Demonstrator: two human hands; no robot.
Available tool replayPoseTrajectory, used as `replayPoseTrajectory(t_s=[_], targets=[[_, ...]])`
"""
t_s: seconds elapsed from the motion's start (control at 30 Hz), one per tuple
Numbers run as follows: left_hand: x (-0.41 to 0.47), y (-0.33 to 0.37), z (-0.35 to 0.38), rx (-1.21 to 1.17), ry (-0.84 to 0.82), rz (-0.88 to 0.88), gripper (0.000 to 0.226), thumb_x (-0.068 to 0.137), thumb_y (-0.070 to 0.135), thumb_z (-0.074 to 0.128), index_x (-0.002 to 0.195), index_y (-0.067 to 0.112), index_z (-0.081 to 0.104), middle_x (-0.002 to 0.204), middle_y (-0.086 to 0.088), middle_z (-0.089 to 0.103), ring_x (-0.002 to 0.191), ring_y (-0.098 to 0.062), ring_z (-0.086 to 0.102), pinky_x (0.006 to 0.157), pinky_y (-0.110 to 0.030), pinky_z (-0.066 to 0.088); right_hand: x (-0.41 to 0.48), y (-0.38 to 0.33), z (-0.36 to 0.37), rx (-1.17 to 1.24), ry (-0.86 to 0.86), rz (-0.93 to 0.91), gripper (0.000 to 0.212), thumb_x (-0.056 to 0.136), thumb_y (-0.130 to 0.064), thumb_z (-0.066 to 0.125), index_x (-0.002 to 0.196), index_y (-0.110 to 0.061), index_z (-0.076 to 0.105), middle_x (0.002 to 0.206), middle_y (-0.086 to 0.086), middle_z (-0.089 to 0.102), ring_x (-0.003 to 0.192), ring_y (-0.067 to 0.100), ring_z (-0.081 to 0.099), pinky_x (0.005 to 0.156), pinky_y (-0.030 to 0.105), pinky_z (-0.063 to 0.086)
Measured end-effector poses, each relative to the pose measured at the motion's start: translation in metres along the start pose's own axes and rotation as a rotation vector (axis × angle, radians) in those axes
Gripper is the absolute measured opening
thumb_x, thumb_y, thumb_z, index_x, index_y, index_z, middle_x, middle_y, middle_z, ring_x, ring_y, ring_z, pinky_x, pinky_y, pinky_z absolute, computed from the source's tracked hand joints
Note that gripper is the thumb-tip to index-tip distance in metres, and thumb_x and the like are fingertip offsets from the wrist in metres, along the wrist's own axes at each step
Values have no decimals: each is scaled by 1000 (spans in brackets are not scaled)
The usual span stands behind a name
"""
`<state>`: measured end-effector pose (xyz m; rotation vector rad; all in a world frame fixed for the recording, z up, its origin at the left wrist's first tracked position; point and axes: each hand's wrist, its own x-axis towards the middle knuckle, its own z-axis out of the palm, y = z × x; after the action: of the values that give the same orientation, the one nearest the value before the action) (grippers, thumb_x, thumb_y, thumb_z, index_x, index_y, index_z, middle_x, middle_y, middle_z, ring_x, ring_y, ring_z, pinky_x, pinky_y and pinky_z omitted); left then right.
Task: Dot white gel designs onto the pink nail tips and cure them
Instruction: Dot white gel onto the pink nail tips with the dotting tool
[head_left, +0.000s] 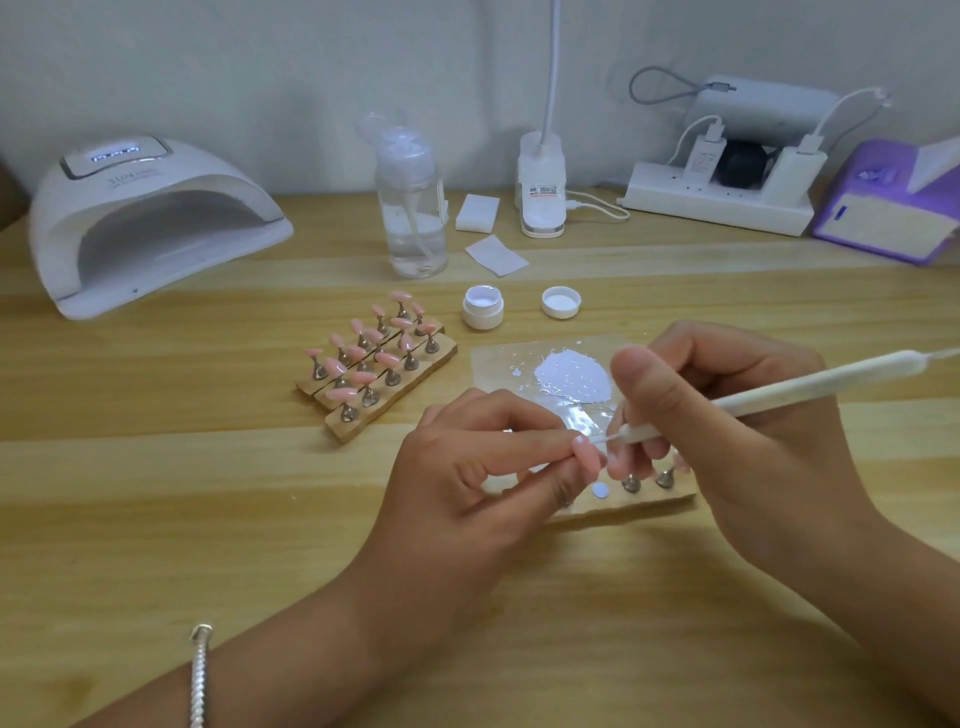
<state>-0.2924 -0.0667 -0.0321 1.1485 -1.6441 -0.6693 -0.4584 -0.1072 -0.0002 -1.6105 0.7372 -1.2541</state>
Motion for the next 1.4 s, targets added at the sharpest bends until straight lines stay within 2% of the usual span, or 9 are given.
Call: replayPoseTrajectory(t_s=[0.2, 0.57, 0.77, 1.0, 1.23, 1.4], targets=[[0, -1, 0, 7, -8, 29, 14, 89, 34, 69, 94, 29, 80, 88, 10, 70, 86, -22, 64, 81, -56, 45, 0, -2, 2, -31, 13, 10, 34, 90, -36, 61, 59, -24, 58, 51, 3, 62, 42, 20, 58, 43, 22, 42], [0, -1, 1, 17, -6, 48, 15, 90, 36, 66, 93, 31, 80, 88, 11, 70, 84, -20, 64, 80, -55, 46, 0, -1, 2, -52, -13, 4, 34, 92, -32, 60, 61, -19, 58, 53, 4, 63, 44, 15, 59, 44, 21, 43], [0, 0, 0, 22, -6, 50, 16, 89, 38, 66, 100, 33, 76, 89, 11, 69, 86, -19, 63, 79, -54, 46, 0, -1, 3, -20, -23, -3, 33, 92, -30, 59, 60, -22, 57, 51, -5, 60, 45, 15, 59, 45, 17, 41], [0, -1, 0, 25, -6, 43, 14, 89, 37, 66, 96, 33, 78, 88, 11, 69, 85, -20, 65, 79, -55, 46, 1, -2, 3, -44, -17, 4, 33, 91, -32, 60, 60, -23, 58, 52, -5, 61, 45, 16, 59, 43, 23, 42], [0, -1, 0, 16, 2, 36, 15, 88, 37, 66, 94, 30, 78, 88, 11, 69, 85, -20, 64, 78, -56, 46, 1, -1, 3, -11, -22, 5, 34, 93, -29, 58, 60, -21, 57, 52, 0, 62, 45, 16, 60, 45, 20, 43], [0, -2, 0, 17, -6, 27, 13, 88, 35, 67, 94, 31, 79, 88, 9, 70, 87, -22, 64, 79, -56, 46, 1, 0, 3, 36, -23, 14, 34, 94, -26, 56, 60, -21, 57, 50, -6, 59, 46, 20, 60, 47, 18, 43]])
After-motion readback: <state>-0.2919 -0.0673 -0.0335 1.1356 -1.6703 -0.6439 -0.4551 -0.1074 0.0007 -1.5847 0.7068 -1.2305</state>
